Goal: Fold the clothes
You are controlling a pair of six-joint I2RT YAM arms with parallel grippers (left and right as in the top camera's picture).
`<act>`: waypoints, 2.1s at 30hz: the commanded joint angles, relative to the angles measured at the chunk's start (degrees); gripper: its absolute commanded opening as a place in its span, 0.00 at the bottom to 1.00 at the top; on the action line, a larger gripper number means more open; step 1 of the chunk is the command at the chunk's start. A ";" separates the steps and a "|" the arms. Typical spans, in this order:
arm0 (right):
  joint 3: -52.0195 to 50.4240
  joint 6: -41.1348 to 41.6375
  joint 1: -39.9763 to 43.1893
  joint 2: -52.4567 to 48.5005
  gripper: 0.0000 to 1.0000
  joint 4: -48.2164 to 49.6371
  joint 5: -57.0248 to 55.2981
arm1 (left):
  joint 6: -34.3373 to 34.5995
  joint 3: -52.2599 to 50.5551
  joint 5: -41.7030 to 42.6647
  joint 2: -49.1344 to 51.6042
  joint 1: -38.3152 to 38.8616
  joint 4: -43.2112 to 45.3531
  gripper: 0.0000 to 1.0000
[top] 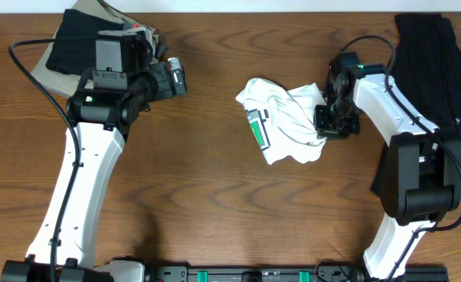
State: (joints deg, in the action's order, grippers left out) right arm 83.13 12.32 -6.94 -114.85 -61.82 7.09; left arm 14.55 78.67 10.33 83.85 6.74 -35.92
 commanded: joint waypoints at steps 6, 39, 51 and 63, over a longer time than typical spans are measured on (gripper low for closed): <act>10.97 -7.61 1.49 1.38 0.36 -1.57 0.17 | -1.18 -0.20 -0.57 1.73 -0.35 -1.16 0.98; 18.67 -28.85 -5.79 -9.22 0.01 13.16 5.14 | -1.38 -0.24 -0.79 1.88 -0.35 -1.18 0.98; 20.57 -28.41 1.64 -13.07 0.17 16.90 5.44 | -1.38 -0.24 -0.79 1.88 -0.35 -1.18 0.98; 30.47 -22.21 2.51 -9.90 0.71 1.16 11.65 | -1.40 -0.50 -0.98 1.88 -0.35 -1.18 0.98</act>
State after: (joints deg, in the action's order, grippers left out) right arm 108.88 -12.51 -4.62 -128.60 -57.63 13.85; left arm 13.67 78.65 10.09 85.19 6.74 -37.08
